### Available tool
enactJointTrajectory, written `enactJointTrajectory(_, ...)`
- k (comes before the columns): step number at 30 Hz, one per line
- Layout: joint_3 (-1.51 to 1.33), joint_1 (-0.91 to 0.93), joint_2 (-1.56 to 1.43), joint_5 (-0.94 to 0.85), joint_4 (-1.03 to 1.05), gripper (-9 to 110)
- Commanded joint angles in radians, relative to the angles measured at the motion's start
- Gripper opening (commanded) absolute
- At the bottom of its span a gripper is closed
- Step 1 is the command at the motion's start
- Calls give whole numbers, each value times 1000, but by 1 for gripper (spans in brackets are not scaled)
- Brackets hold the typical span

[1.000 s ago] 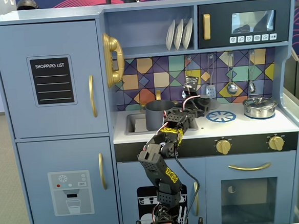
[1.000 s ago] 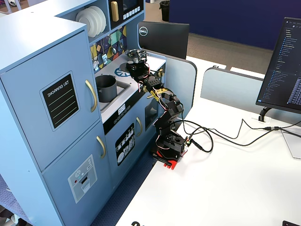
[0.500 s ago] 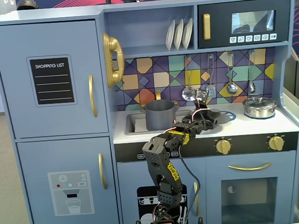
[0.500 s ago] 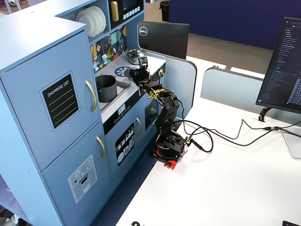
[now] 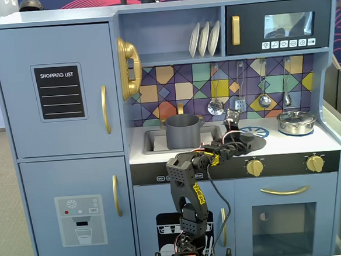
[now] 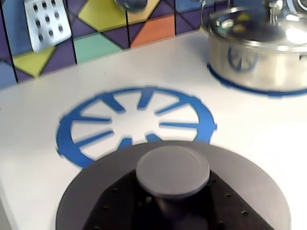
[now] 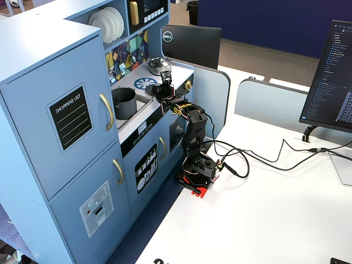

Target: Take off the lid from the gray recipient and place it on the counter

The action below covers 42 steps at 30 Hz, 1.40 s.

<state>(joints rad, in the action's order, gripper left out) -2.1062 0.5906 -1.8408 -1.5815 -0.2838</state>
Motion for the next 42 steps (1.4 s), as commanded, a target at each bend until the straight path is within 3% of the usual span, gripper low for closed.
enactJointTrajectory(1,6,15,-5,-8,-52,0)
enactJointTrajectory(3,-5,14,-6,0,-64,5)
enactJointTrajectory(8,-54,31,-17,-15,-106,30)
enactJointTrajectory(11,-54,38,-23,-2,-120,37)
enactJointTrajectory(33,28,44,-181,8,-100,31)
enactJointTrajectory(37,-2,35,-357,58,71,28)
enactJointTrajectory(42,-57,-25,-667,156,489,16)
